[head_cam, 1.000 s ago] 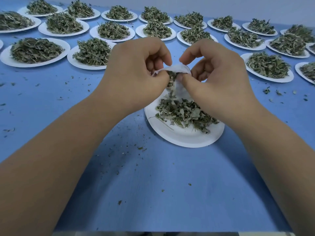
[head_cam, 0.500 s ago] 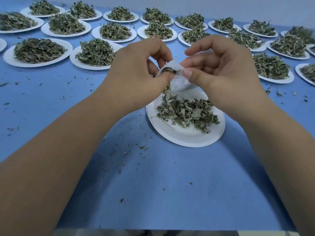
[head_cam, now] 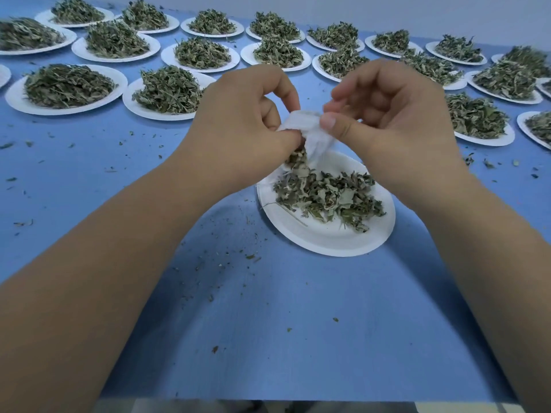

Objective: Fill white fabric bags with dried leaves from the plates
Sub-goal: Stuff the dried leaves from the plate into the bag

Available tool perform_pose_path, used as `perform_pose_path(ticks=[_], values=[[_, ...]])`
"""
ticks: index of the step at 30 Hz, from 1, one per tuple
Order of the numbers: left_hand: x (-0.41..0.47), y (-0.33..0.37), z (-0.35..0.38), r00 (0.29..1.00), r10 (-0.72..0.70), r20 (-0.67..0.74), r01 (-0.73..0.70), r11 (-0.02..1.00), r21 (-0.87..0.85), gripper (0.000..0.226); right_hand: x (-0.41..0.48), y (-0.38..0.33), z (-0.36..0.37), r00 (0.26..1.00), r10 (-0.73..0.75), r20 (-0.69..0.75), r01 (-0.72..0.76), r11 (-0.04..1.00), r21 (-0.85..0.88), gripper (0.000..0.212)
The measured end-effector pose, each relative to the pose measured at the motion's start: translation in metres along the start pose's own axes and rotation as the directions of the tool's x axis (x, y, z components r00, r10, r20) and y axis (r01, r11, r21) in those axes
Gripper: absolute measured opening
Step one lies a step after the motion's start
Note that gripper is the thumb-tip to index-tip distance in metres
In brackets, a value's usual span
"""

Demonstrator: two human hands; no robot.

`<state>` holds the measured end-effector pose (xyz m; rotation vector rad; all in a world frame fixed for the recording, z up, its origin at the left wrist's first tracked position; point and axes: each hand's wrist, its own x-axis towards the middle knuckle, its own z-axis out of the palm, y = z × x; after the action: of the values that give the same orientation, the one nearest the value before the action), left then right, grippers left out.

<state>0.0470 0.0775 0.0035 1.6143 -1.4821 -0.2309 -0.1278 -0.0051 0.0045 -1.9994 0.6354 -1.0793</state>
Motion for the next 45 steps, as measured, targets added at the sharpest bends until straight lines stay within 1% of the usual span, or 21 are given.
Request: perform_pose_path(ticks=[2, 5, 7, 10, 12, 15, 20, 22, 25, 28, 30, 32, 34, 36, 38, 41, 43, 45], values=[[0.001, -0.001, 0.000, 0.999, -0.038, 0.006, 0.039, 0.999, -0.030, 0.015, -0.001, 0.000, 0.003, 0.996, -0.058, -0.068, 0.047, 0.987, -0.151, 0.020], [0.002, -0.001, 0.000, 0.996, -0.085, -0.025, 0.082, 0.991, -0.106, 0.015, -0.006, -0.004, 0.010, 0.990, -0.116, -0.082, 0.097, 0.975, -0.201, 0.012], [0.003, 0.000, -0.001, 0.995, -0.098, -0.034, 0.091, 0.984, -0.153, 0.011, -0.010, -0.008, 0.013, 0.989, -0.141, -0.048, 0.125, 0.961, -0.247, 0.010], [0.003, 0.001, -0.001, 0.995, -0.101, -0.018, 0.094, 0.971, -0.221, 0.013, -0.013, -0.010, 0.014, 0.989, -0.145, 0.025, 0.146, 0.943, -0.298, 0.017], [0.004, 0.002, 0.000, 0.994, -0.105, -0.007, 0.099, 0.963, -0.251, 0.017, -0.013, -0.011, 0.015, 0.993, -0.116, 0.024, 0.118, 0.954, -0.276, 0.021], [0.004, 0.002, 0.002, 0.995, -0.104, -0.002, 0.100, 0.959, -0.265, 0.023, -0.013, -0.012, 0.018, 0.997, -0.078, -0.019, 0.072, 0.971, -0.228, 0.026], [0.002, 0.002, 0.002, 0.995, -0.104, 0.002, 0.101, 0.961, -0.256, 0.015, -0.010, -0.009, 0.018, 0.997, -0.016, -0.077, 0.000, 0.978, -0.208, 0.013], [0.002, 0.001, -0.003, 0.997, -0.072, 0.006, 0.072, 0.975, -0.210, 0.018, -0.009, -0.009, 0.017, 0.996, 0.002, -0.093, -0.020, 0.980, -0.196, 0.012], [-0.001, 0.001, -0.016, 0.995, 0.024, 0.094, -0.012, 0.991, -0.130, 0.024, -0.009, -0.008, 0.015, 0.994, 0.034, -0.099, -0.050, 0.985, -0.167, 0.013], [-0.001, 0.000, -0.029, 0.989, 0.077, 0.124, -0.061, 0.990, -0.125, 0.023, -0.009, -0.009, 0.015, 0.995, 0.063, -0.076, -0.072, 0.989, -0.126, 0.014], [-0.001, -0.001, -0.038, 0.985, 0.072, 0.158, -0.050, 0.989, -0.138, 0.036, -0.009, -0.010, 0.015, 0.995, 0.076, -0.063, -0.082, 0.991, -0.103, 0.017], [0.000, -0.003, -0.045, 0.979, 0.056, 0.198, -0.038, 0.995, -0.091, 0.045, -0.009, -0.010, 0.015, 0.995, 0.084, -0.048, -0.088, 0.992, -0.092, 0.021], [0.000, -0.005, -0.047, 0.982, 0.049, 0.184, -0.040, 0.998, -0.051, 0.053, -0.009, -0.011, 0.016, 0.995, 0.088, -0.041, -0.091, 0.992, -0.089, 0.022], [0.000, -0.005, -0.046, 0.980, 0.046, 0.193, -0.037, 0.998, -0.050, 0.066, -0.009, -0.010, 0.016, 0.995, 0.083, -0.048, -0.087, 0.991, -0.101, 0.021], [-0.002, -0.003, -0.045, 0.961, 0.013, 0.277, -0.004, 1.000, -0.031, 0.082, -0.009, -0.010, 0.015, 0.995, 0.079, -0.060, -0.085, 0.990, -0.113, 0.020], [-0.003, -0.003, -0.039, 0.913, -0.066, 0.402, 0.055, 0.998, 0.040, 0.099, -0.008, -0.009, 0.014, 0.994, 0.081, -0.070, -0.090, 0.988, -0.125, 0.018], [-0.003, -0.004, -0.034, 0.900, -0.098, 0.424, 0.074, 0.995, 0.072, 0.104, -0.008, -0.008, 0.014, 0.994, 0.080, -0.076, -0.089, 0.987, -0.132, 0.018], [-0.001, -0.005, -0.033, 0.904, -0.093, 0.417, 0.062, 0.994, 0.086, 0.102, -0.008, -0.008, 0.014, 0.993, 0.076, -0.089, -0.086, 0.989, -0.117, 0.018]])
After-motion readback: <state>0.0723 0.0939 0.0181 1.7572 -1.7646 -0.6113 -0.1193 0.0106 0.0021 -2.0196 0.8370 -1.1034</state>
